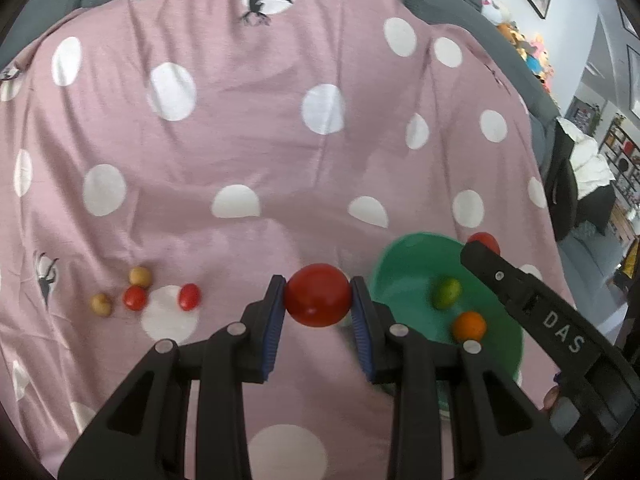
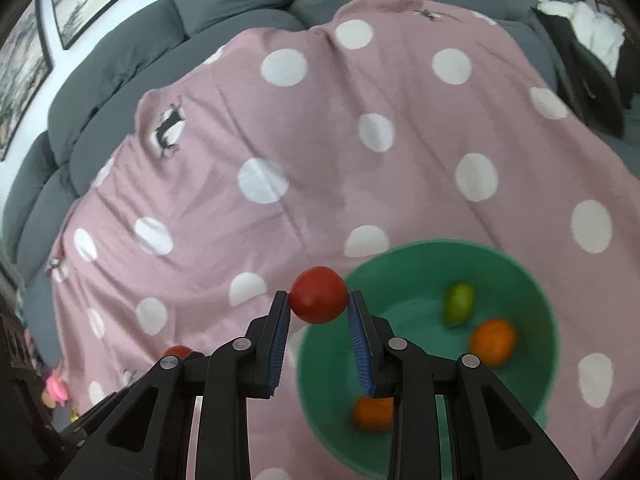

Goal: Organize fruits

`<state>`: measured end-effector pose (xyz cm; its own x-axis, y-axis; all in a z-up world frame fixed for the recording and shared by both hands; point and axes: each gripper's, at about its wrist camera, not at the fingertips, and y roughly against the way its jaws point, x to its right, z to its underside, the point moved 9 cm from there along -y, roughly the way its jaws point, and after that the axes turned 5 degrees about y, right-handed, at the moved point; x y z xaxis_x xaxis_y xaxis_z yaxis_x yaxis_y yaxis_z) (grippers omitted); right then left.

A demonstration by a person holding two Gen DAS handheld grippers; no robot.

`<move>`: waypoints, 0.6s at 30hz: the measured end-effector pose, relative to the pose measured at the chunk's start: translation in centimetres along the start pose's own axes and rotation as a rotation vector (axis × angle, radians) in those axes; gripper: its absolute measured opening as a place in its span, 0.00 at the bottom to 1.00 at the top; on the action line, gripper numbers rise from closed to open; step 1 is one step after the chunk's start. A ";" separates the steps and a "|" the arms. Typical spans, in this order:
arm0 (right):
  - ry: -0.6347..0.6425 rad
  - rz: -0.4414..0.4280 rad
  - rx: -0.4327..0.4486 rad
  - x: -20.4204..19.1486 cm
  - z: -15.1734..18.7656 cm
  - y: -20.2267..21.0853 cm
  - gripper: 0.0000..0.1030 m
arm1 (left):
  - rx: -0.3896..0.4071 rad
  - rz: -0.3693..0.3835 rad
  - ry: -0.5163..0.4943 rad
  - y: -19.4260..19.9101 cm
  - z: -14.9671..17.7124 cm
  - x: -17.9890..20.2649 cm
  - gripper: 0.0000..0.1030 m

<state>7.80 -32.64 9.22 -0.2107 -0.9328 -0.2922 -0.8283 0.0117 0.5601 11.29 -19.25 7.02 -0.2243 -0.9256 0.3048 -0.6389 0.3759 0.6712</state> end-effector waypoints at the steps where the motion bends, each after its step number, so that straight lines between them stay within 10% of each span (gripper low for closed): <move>1: 0.003 0.023 0.003 0.4 -0.1 0.1 0.31 | -0.004 0.004 -0.007 -0.2 0.1 0.3 0.31; 18: -0.060 0.131 0.006 5.1 -0.3 1.1 0.31 | -0.048 0.114 -0.070 -2.2 1.5 5.1 0.31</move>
<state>5.96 -37.53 8.58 -0.3478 -0.8999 -0.2631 -0.7946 0.1340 0.5921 10.47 -24.91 6.12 -0.3456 -0.8770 0.3339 -0.5711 0.4789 0.6667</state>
